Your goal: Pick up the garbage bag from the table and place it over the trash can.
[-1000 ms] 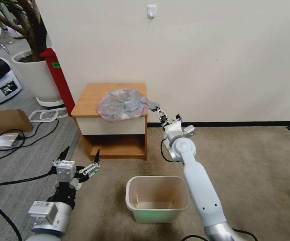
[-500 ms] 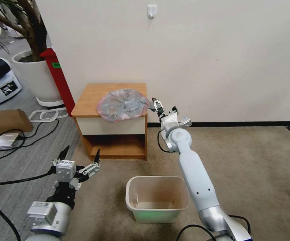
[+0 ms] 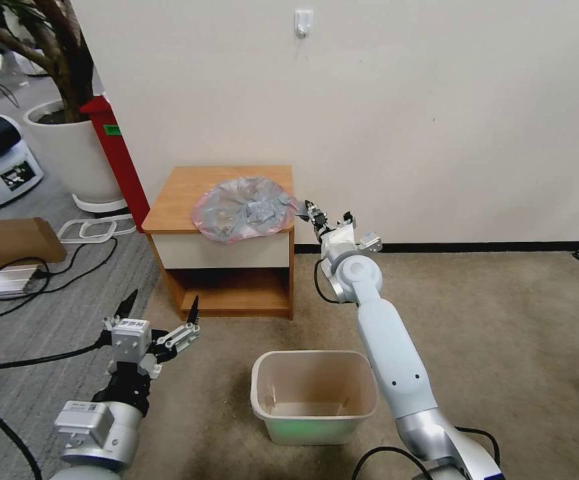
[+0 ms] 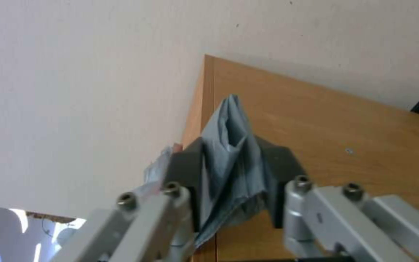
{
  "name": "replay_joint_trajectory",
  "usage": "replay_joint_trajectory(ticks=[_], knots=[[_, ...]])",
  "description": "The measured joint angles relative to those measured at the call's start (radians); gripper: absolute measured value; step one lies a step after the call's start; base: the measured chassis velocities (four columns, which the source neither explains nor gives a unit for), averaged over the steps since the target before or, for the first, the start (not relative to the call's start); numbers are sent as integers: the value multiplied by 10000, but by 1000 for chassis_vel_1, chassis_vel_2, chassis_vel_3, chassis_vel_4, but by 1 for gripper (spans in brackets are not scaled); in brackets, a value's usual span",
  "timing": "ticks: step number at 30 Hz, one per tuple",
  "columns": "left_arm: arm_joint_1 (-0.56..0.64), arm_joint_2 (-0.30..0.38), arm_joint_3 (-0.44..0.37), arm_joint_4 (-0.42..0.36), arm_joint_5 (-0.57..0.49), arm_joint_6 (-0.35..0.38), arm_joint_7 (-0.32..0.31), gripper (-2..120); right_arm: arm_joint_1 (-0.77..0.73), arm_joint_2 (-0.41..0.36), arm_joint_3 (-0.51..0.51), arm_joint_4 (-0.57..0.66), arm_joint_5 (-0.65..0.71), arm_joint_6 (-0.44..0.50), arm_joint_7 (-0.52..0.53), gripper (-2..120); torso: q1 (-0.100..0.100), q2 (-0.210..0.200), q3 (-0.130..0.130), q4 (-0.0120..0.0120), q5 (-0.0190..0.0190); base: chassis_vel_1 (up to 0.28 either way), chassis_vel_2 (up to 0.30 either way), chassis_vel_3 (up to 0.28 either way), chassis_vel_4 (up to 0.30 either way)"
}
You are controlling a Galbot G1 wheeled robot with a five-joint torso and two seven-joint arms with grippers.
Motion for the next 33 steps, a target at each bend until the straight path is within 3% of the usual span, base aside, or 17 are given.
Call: replay_joint_trajectory(ticks=[7, 17, 20, 22, 28, 33], knots=[[-6, -34, 23, 0, 105, -69, 0, 100, -150, -133, -30, 361, 53, 74, 170, 0, -1, -1, 0, 0, 1, 0, 0, 0, 0], [-98, -86, 102, 39, 130, -103, 0, 100, -1389, -764, -458, 2394, 392, 121, 1314, 0, -1, -1, 0, 0, 1, 0, 0, 0, 0], [-157, -88, 111, 64, 132, -127, 1, 100, -2656, -1271, -875, 4306, 407, 95, 1859, 0, 0, 0, -1, 1, 2, 0, 0, 0, 0], [-166, -88, 103, 64, 132, -136, 1, 100, -2862, -1331, -899, 4562, 407, 93, 1937, 0, -1, 0, -1, 0, 2, 0, 0, 0, 0], [-211, -150, 45, -27, 102, -157, -48, 100, -5525, -1656, -914, 7171, 603, 90, 2444, 0, -1, 0, -1, 0, 2, 0, 0, 0, 0], [-262, -165, 114, -36, 108, -157, -57, 100, -6939, -1669, -1135, 8437, 476, 76, 2640, 0, -1, 0, -2, -1, 1, 0, 0, 0, 0]])
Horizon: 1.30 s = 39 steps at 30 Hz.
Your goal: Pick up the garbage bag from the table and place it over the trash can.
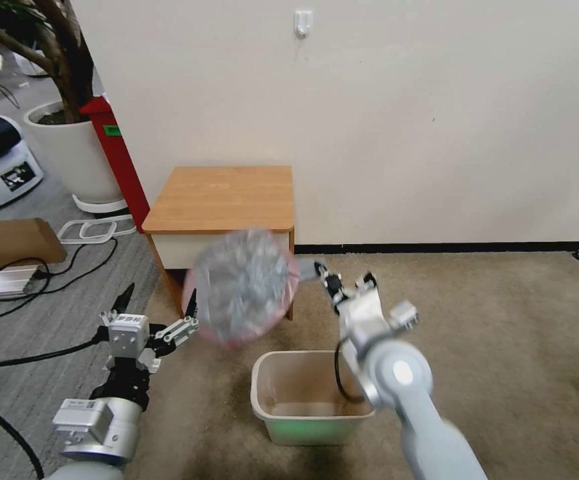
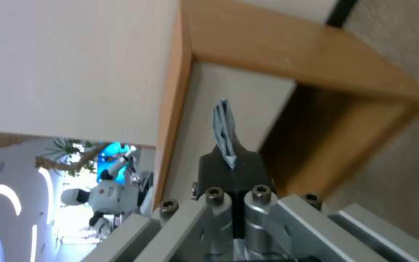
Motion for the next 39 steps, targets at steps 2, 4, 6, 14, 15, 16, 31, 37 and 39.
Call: replay_joint_trajectory(ticks=[2, 4, 6, 14, 15, 16, 31, 37, 39], knots=[[-15, 20, 56, -8, 12, 0, 0, 100, -636, 14, -187, 518, -236, -3, 174, 0, -1, 0, 0, 0, 0, 0, 0, 0, 0], [-22, 39, 91, -36, 17, 0, 0, 100, -991, 29, -281, 804, -444, -3, 343, 0, 0, 0, 0, 1, 0, 0, 0, 0, 0], [-21, 53, 115, -60, 21, 2, 0, 100, -1281, 27, -333, 1026, -673, -2, 566, 0, 0, 0, 0, 1, 0, 0, 0, 0, 0], [5, 76, 21, -122, -16, -88, 0, 100, -2783, -571, 2, 1896, -1488, -157, 879, 0, 0, -1, 0, 1, 0, 0, 0, 0, 0], [-29, 85, 25, -122, -25, -91, 0, 100, -2941, -563, 61, 1923, -1547, -163, 878, 0, 0, -1, 0, 1, 0, 0, 0, 0, 0], [-29, 85, 25, -122, -25, -91, 0, 100, -2941, -563, 61, 1923, -1547, -163, 878, 0, 0, -1, 0, 1, 0, 0, 0, 0, 0], [-80, 88, 28, -56, -35, -105, 0, 100, -3782, -536, 536, 1611, -2186, -289, 925, 20, 0, -1, 1, 1, 0, 0, 0, 0, 0], [-81, 87, 38, -32, -33, -105, -1, 100, -4110, -543, 656, 1575, -2662, -247, 953, 43, 0, -1, 1, 1, 1, 0, 0, 0, 0], [-80, 87, 60, -26, -32, -105, 0, 100, -4230, -569, 730, 1689, -2693, -237, 989, 53, 0, -1, 1, 1, 0, 0, 0, 0, 0]])
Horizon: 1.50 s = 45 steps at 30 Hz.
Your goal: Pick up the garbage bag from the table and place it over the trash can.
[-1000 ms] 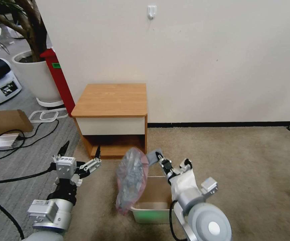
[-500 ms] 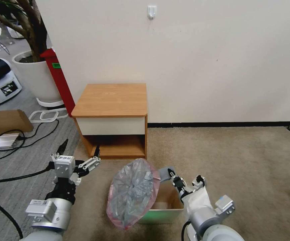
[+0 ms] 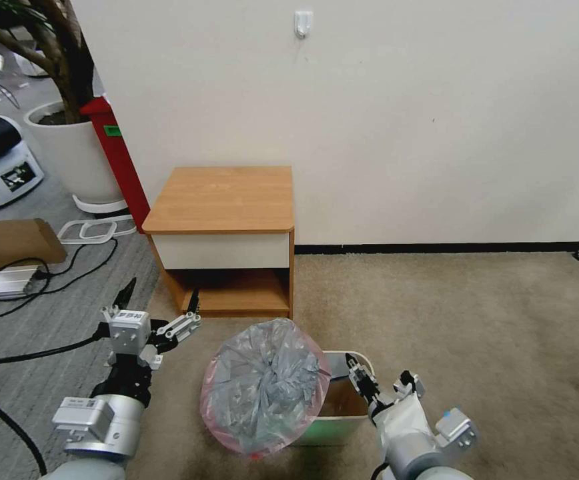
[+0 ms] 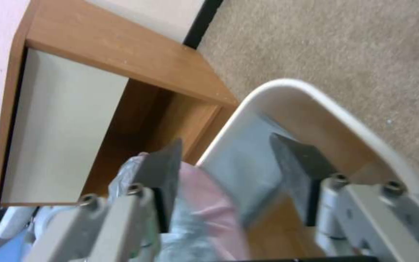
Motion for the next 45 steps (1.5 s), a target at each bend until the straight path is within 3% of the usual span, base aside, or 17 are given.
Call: replay_joint_trajectory(ticks=[11, 14, 17, 20, 21, 24, 28, 34, 45], knots=[[-48, 47, 480, 158, 41, 44, 1, 100, -402, 47, 132, 646, -472, 150, 60, 89, 1, 0, 0, -1, -1, 0, 0, 0, 0], [-44, 76, 1114, 293, 139, 412, -166, 100, -453, 108, 98, 732, -901, 288, 59, 99, 1, 0, 0, -1, 0, 0, 0, 0, 0], [-17, 85, 1519, 405, 399, 719, -520, 100, -450, 134, 82, 810, -966, 311, 58, 100, 1, 0, 0, -1, 0, 0, 0, 0, 0], [0, 90, 2219, 587, 783, 1615, -1504, 100, -419, 143, 154, 930, -996, 352, 83, 100, 1, 0, 0, 0, 1, 0, 0, 0, 0], [0, 90, 2219, 587, 783, 1615, -1504, 100, -419, 143, 154, 930, -996, 352, 83, 100, 1, 0, 0, 0, 1, 0, 0, 0, 0], [-41, 151, 2991, 639, -70, 2954, -2802, 100, -433, 142, 300, 962, -997, 408, 95, 100, 1, 0, 0, 0, 1, 0, 0, 0, 0], [-66, 166, 3537, 806, -787, 3546, -3485, 97, -433, 165, 318, 959, -997, 467, 97, 100, 1, 0, 0, -1, 1, 0, 0, 0, 0], [-118, 114, 4016, 1128, -808, 3714, -3900, 82, -400, 177, 323, 860, -1007, 500, 103, 100, 1, 0, 0, -1, 1, 0, 0, 0, 0], [-428, 131, 4188, 1641, -796, 4436, -4652, 74, -375, 180, 557, 665, -989, 621, 107, 100, 1, -1, 0, -1, 0, 0, 0, 0, 0]])
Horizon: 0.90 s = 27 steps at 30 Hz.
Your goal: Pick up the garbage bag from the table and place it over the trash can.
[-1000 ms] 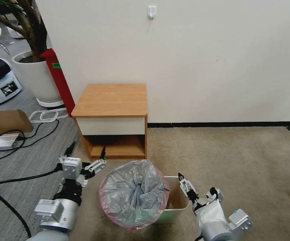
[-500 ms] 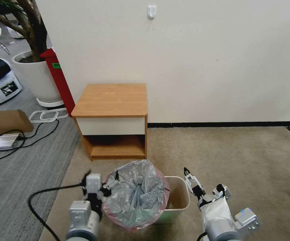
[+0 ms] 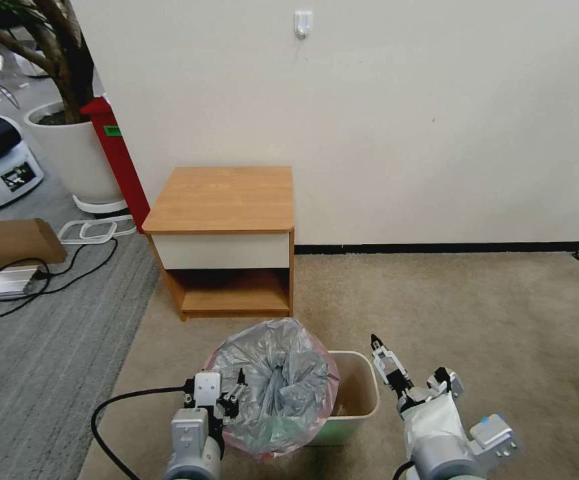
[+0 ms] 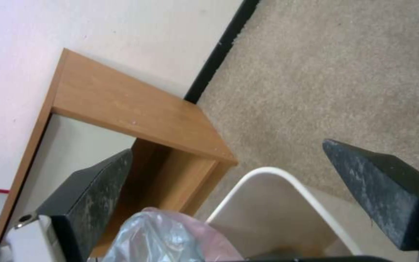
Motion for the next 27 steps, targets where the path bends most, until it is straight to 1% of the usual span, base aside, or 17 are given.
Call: replay_joint_trajectory(ticks=[6, 16, 22, 24, 27], knots=[[-229, 24, 274, 362, 23, -1, -16, 73, 29, 27, 12, -62, 9, 44, 0, 100, 0, 0, 0, 0, 0, 0, 0, 0, 0], [-592, 23, 672, 697, 66, -17, 19, 72, 6, 20, 170, -72, 11, 63, -2, 100, 0, 0, 0, 0, 0, 0, 0, 0, 0], [-794, 111, 854, 850, 56, 16, 82, 66, -10, 73, 215, -116, 5, 84, -18, 100, 0, 0, 0, 0, -1, 0, 0, 0, 0], [-877, 172, 894, 915, 53, 42, 95, 61, -17, 100, 204, -133, -5, 90, -18, 100, 0, 0, 0, 0, 0, 0, 0, 0, 0], [-998, 248, 948, 1012, 40, 75, 107, 60, -22, 116, 206, -147, -18, 106, -18, 100, 0, 0, 0, 0, 0, 0, 0, 0, 0]])
